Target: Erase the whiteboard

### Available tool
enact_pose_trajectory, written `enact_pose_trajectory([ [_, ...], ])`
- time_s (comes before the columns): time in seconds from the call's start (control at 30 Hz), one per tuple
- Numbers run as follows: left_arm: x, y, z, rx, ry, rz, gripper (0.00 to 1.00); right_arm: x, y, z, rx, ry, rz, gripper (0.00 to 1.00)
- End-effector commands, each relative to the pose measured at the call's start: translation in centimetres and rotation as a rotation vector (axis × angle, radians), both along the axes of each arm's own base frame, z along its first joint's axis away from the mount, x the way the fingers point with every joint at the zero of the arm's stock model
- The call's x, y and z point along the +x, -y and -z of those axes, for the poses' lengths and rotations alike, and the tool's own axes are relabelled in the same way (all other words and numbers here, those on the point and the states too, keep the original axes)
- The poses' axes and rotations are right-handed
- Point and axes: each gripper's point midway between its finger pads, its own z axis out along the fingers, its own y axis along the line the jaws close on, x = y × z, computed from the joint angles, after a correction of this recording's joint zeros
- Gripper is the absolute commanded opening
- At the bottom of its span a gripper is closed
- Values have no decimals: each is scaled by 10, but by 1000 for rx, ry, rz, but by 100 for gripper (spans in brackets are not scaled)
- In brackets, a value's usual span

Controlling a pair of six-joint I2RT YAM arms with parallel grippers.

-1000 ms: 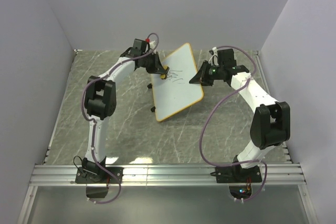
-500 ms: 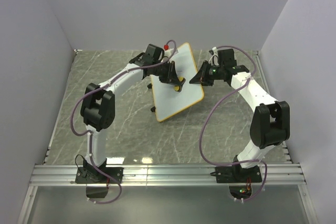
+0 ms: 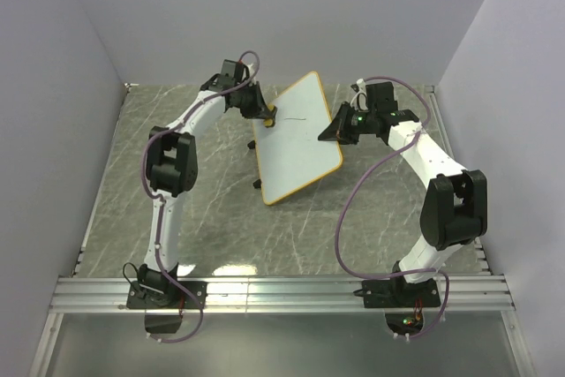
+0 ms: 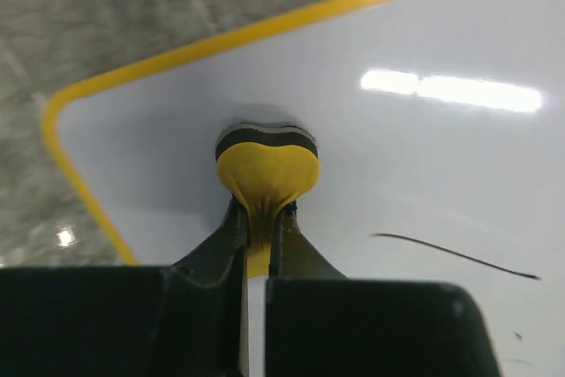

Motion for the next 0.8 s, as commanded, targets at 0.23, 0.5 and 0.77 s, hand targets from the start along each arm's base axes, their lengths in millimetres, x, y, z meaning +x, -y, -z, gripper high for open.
enact_pose_trajectory([
  [0.23, -59, 50, -25, -19, 72, 231, 0, -30, -12, 38, -62, -158, -89, 0],
  [0.5, -158, 100, -28, -19, 8, 455, 0, -24, -16, 36, -50, -158, -89, 0],
  [0.77, -179, 118, -70, -77, 90, 500, 0, -27, -16, 38, -43, -161, -94, 0],
])
